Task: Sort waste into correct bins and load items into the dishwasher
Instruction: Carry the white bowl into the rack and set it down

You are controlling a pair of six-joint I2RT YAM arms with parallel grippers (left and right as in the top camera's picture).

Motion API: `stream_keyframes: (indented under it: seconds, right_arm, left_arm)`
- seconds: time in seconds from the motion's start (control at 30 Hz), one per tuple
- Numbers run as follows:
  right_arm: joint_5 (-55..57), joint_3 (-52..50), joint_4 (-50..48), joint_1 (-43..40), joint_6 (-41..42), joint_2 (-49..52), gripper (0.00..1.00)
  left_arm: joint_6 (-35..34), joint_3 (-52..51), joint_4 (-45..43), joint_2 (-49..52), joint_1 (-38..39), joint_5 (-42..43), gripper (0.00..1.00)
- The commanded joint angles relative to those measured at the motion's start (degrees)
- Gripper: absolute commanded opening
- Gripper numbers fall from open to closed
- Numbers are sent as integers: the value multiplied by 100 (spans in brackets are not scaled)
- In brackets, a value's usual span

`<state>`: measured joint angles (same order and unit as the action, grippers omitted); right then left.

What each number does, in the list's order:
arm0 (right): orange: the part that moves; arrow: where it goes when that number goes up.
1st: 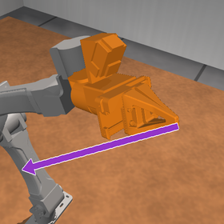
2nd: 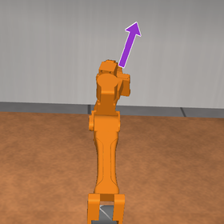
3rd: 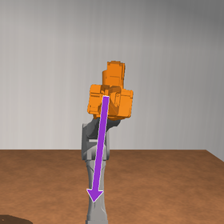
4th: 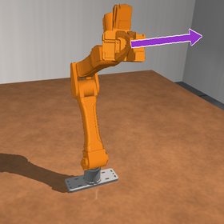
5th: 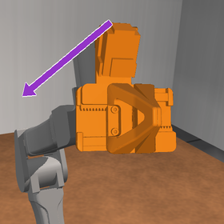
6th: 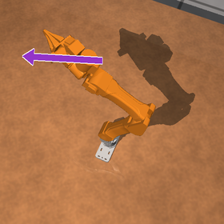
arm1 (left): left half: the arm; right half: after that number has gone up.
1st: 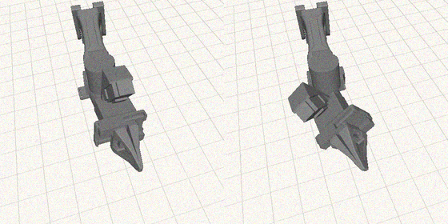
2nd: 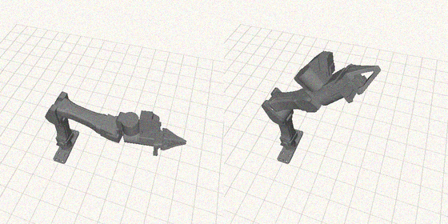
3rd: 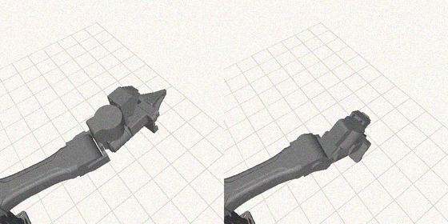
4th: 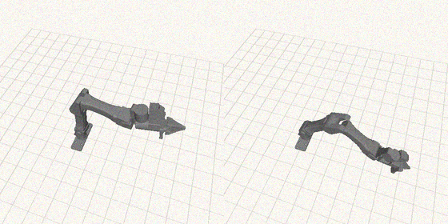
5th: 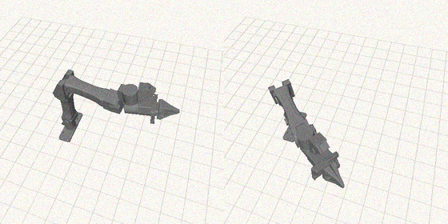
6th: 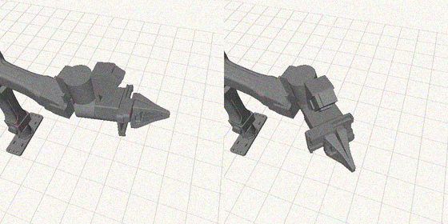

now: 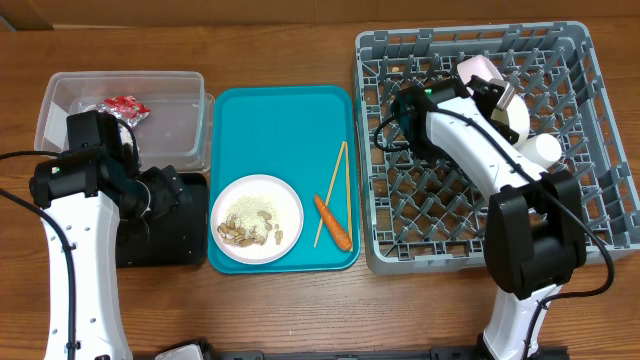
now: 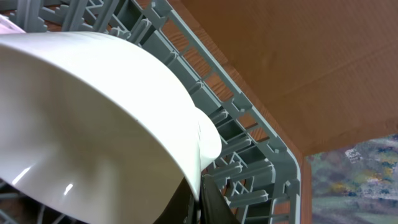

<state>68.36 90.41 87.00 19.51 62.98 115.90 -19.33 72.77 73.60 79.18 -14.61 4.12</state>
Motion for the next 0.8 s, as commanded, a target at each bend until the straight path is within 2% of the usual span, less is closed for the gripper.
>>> stream_keyframes:
  seconds: [0.0, 0.23, 0.37, 0.4, 0.43, 0.47, 0.53, 0.6, 0.77]
  right_arm:
    - [-452, -111, -31, 177, 48, 111, 4]
    - [-1838, -120, 68, 535, -15, 111, 4]
    - [-2354, -120, 55, 730, -13, 111, 20]
    - [-2415, -120, 68, 778, -15, 109, 28]
    - [-2435, -111, 122, 844, -13, 107, 59]
    - [-2430, -98, 186, 905, -13, 103, 77]
    - [-2430, -68, 225, 973, -13, 79, 90]
    - [-2441, -26, 225, 1016, 4, -28, 100]
    - [-2736, 295, 111, 903, 2, -968, 100]
  left_arm:
    - [114, 2, -20, -7, 2, 42, 89]
    - [114, 2, -24, -7, 2, 42, 89]
    - [114, 2, -24, -7, 2, 42, 89]
    - [114, 2, -22, -7, 2, 42, 89]
    - [111, 2, -22, -7, 2, 42, 89]
    - [111, 2, -24, -7, 2, 42, 89]
    - [111, 2, -24, -7, 2, 42, 89]
    - [111, 2, -26, -7, 2, 42, 89]
    - [111, 2, -42, -7, 2, 42, 89]
